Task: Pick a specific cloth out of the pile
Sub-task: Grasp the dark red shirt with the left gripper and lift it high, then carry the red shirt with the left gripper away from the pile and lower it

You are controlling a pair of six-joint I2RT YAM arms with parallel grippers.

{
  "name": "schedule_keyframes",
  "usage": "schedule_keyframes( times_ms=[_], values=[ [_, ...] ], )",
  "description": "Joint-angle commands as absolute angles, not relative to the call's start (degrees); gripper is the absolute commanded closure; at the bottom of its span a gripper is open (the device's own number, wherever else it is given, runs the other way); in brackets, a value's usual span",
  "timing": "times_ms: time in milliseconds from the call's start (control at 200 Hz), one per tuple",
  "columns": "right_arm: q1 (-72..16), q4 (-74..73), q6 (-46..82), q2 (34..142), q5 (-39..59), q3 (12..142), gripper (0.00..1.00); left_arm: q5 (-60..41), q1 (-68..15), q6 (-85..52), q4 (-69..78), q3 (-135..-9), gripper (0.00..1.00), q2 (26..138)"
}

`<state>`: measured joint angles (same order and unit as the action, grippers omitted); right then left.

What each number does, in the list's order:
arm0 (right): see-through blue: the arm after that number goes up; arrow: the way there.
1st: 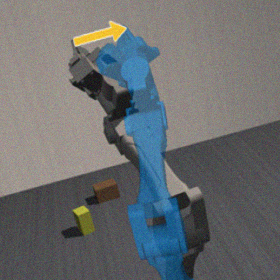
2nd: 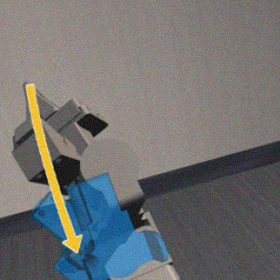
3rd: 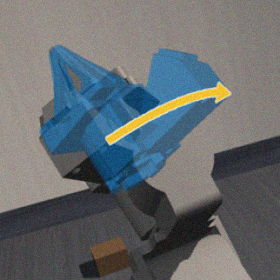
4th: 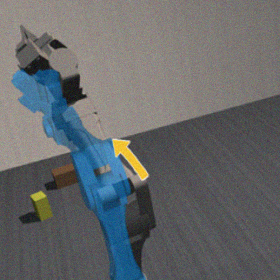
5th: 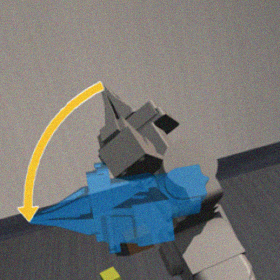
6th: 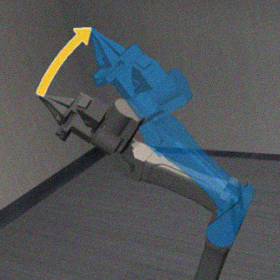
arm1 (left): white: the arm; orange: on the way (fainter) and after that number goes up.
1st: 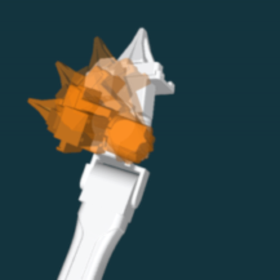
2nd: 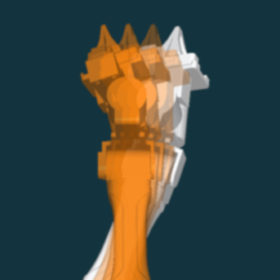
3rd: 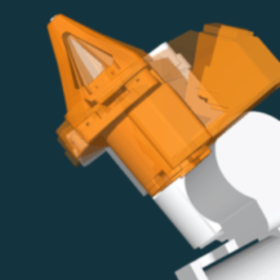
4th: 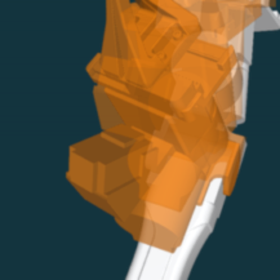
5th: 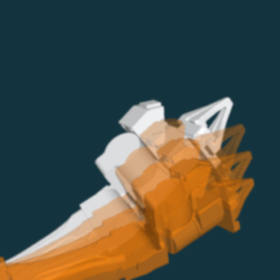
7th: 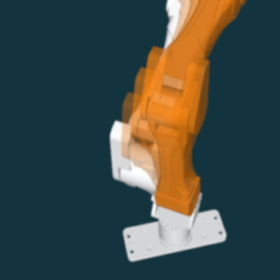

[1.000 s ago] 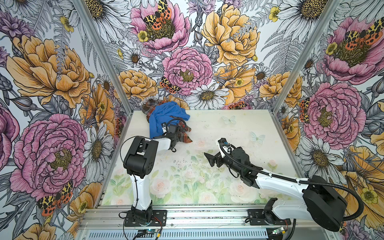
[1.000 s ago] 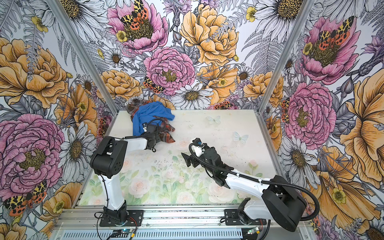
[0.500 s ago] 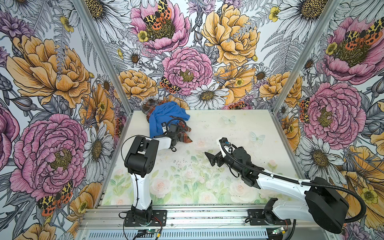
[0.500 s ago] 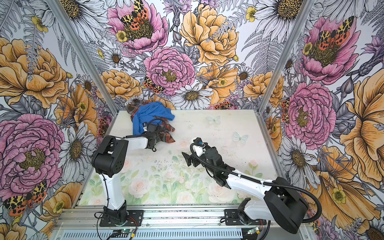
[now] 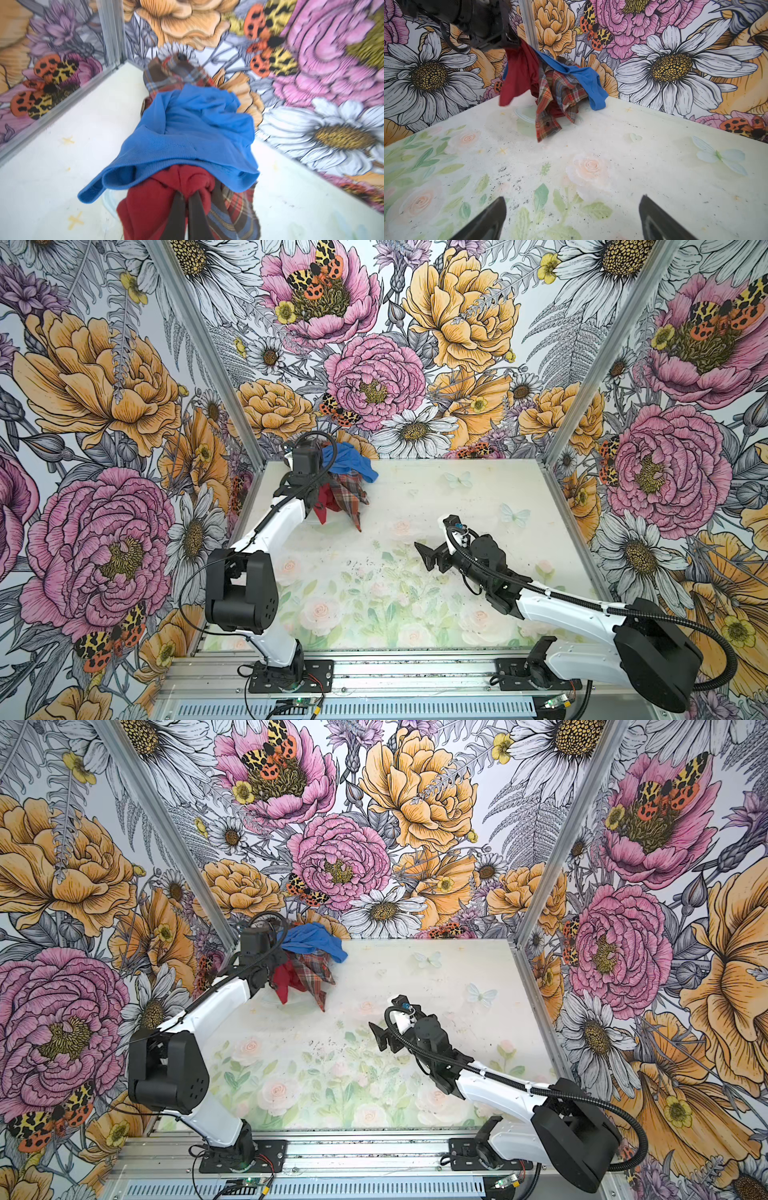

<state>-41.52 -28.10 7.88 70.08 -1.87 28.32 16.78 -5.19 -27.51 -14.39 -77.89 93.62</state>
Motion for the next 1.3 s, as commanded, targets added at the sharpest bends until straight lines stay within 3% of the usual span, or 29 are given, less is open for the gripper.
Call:
schedule_keyframes(
  times_ms=[0,260,616,836,1026,1296],
  values=[
    [-41.1,-29.2,7.5,69.1,-2.5,28.0,0.01,8.2,-2.5,-28.2,-15.2,-85.7,1.0,91.4],
    [-40.5,-29.2,7.8,68.7,-3.4,27.8,0.0,1.0,-5.2,-24.3,-21.0,-112.0,1.0,96.1],
    [-32.9,-23.9,17.9,68.9,-12.8,27.9,0.0,-1.7,-25.2,-9.1,-21.8,-156.3,1.0,111.0],
    [-26.8,-23.2,21.7,61.3,-13.9,23.7,0.0,-10.0,-32.7,-17.5,-10.7,-148.1,1.0,112.5],
    [-26.4,-21.7,19.7,48.4,-20.0,18.6,0.0,-12.9,-34.6,-18.5,-11.8,-144.0,1.0,117.6],
    [-26.1,-19.0,18.3,41.4,-24.7,17.1,0.0,-6.1,-32.5,-11.6,-13.9,-115.3,1.0,111.2]
  ],
)
